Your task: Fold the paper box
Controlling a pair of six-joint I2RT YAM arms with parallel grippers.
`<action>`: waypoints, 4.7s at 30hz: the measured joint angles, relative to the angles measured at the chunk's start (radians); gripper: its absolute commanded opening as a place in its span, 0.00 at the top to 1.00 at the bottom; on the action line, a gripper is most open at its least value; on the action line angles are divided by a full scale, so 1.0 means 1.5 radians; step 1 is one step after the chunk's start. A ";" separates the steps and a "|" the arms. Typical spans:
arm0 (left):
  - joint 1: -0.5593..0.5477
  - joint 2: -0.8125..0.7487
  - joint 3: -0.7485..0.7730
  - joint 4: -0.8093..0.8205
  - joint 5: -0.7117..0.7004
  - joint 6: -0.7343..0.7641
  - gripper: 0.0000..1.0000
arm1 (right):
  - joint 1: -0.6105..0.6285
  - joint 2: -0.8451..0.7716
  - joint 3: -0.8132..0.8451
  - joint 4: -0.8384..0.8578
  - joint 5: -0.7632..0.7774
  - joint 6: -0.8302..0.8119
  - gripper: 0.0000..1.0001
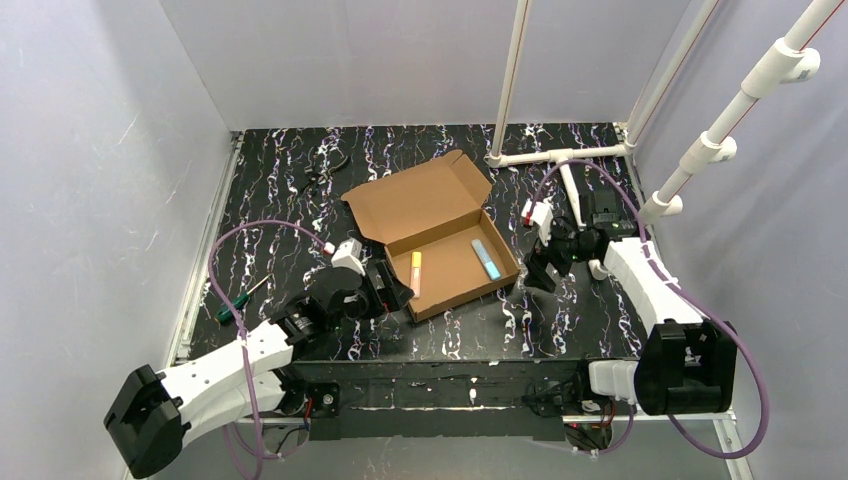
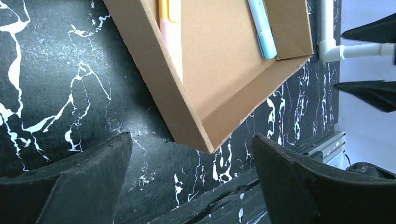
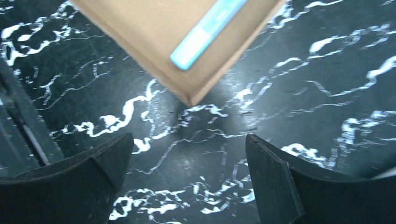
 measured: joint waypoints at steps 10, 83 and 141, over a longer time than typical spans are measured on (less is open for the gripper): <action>0.000 0.054 0.038 -0.019 -0.005 0.058 0.02 | 0.000 0.055 0.100 -0.053 0.072 -0.035 0.02; 0.245 -0.053 0.072 -0.063 0.041 0.058 0.02 | 0.215 0.187 -0.003 0.378 0.334 0.441 0.61; 0.412 0.243 0.270 0.131 0.259 0.445 1.00 | 0.113 0.207 0.166 0.535 0.117 0.544 0.02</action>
